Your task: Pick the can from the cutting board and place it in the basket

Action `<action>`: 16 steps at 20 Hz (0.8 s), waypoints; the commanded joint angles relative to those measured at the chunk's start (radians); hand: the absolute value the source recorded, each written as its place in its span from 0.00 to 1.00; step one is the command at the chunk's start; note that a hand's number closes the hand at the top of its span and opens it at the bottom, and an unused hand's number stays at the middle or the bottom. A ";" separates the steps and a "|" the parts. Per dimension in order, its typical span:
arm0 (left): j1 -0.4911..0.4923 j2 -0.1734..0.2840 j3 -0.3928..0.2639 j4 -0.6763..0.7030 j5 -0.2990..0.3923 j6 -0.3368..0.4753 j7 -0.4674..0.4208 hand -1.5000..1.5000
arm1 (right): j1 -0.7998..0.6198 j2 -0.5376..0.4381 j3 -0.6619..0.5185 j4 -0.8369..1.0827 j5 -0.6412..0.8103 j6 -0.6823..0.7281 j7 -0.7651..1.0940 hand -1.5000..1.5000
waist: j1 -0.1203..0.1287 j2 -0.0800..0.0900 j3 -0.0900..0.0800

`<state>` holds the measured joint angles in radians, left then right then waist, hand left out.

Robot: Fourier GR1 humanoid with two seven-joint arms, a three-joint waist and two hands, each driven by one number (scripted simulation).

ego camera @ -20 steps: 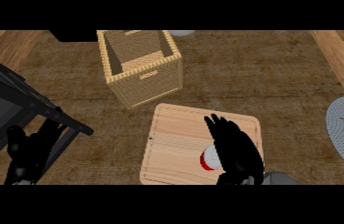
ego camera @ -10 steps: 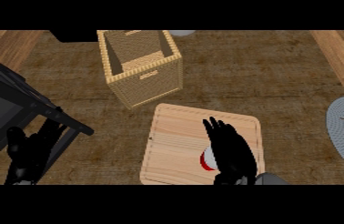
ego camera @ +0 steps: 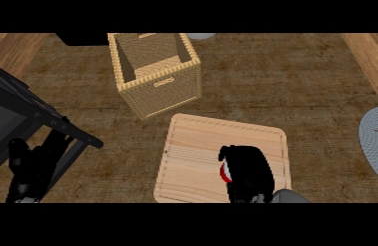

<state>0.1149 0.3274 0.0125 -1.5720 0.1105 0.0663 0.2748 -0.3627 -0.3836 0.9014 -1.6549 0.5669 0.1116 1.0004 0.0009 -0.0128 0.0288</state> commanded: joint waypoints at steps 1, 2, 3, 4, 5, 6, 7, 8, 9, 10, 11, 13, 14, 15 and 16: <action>0.047 -0.080 -0.075 0.112 -0.011 -0.007 0.008 0.50 | -0.023 -0.023 0.021 0.023 0.052 0.018 -0.033 1.00 | -0.004 0.016 -0.030; 0.047 -0.062 -0.055 0.108 0.028 -0.044 0.034 0.50 | -0.036 -0.020 0.020 0.036 0.055 0.024 -0.040 1.00 | 0.000 0.017 -0.030; 0.042 -0.062 -0.056 0.097 0.017 -0.040 0.026 0.50 | -0.024 -0.008 0.035 0.044 0.064 0.024 -0.031 1.00 | 0.000 0.016 -0.030; 0.051 -0.078 -0.063 0.099 0.002 -0.019 0.030 0.50 | -0.018 -0.031 0.026 0.034 0.082 -0.001 -0.054 1.00 | -0.004 0.015 -0.029; 0.056 -0.070 -0.059 0.094 0.012 -0.039 0.023 0.50 | -0.034 -0.004 0.026 0.055 0.084 0.007 -0.049 1.00 | 0.002 0.016 -0.029; 0.035 -0.084 -0.063 0.100 -0.005 -0.015 0.034 0.50 | -0.024 -0.055 -0.002 0.047 0.060 0.015 -0.088 1.00 | -0.006 0.017 -0.029; 0.027 -0.076 -0.053 0.084 0.011 -0.029 0.046 0.50 | 0.002 -0.020 0.038 0.029 0.096 0.003 -0.042 1.00 | -0.009 0.014 -0.029; 0.027 -0.064 -0.038 0.107 0.007 -0.034 0.035 0.50 | 0.014 -0.017 0.052 0.007 0.101 0.018 -0.026 1.00 | -0.012 0.014 -0.030; 0.017 -0.073 -0.045 0.119 0.006 -0.037 0.028 0.50 | -0.057 0.117 0.104 0.065 0.139 0.024 -0.002 1.00 | 0.006 0.018 -0.031; 0.013 -0.094 -0.074 0.103 -0.012 -0.022 0.048 0.50 | -0.065 0.185 0.158 0.093 0.168 0.025 0.014 1.00 | 0.012 0.020 -0.031; 0.030 -0.072 -0.064 0.071 0.001 -0.050 0.035 0.50 | -0.130 0.283 0.170 0.138 0.174 0.049 0.035 1.00 | 0.049 0.023 -0.032; -0.010 -0.068 -0.068 0.079 -0.001 -0.055 0.060 0.50 | -0.167 0.372 0.246 0.163 0.180 0.067 0.048 1.00 | 0.073 0.030 -0.034; -0.024 -0.079 -0.083 0.068 -0.012 -0.048 0.059 0.50 | -0.192 0.374 0.278 0.175 0.183 0.054 0.029 1.00 | 0.088 0.032 -0.033; -0.013 -0.082 -0.092 0.066 -0.011 -0.058 0.059 0.50 | -0.219 0.376 0.281 0.172 0.168 0.056 0.046 1.00 | 0.101 0.028 -0.033; -0.014 -0.067 -0.082 0.079 -0.009 -0.074 0.042 0.50 | -0.246 0.378 0.292 0.191 0.167 0.045 0.057 1.00 | 0.102 0.026 -0.034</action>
<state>0.0465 0.3054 -0.0010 -1.5585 0.0918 0.0325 0.2965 -0.5261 -0.0925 1.1179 -1.5103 0.7289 0.1481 0.9984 0.0672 0.0007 0.0173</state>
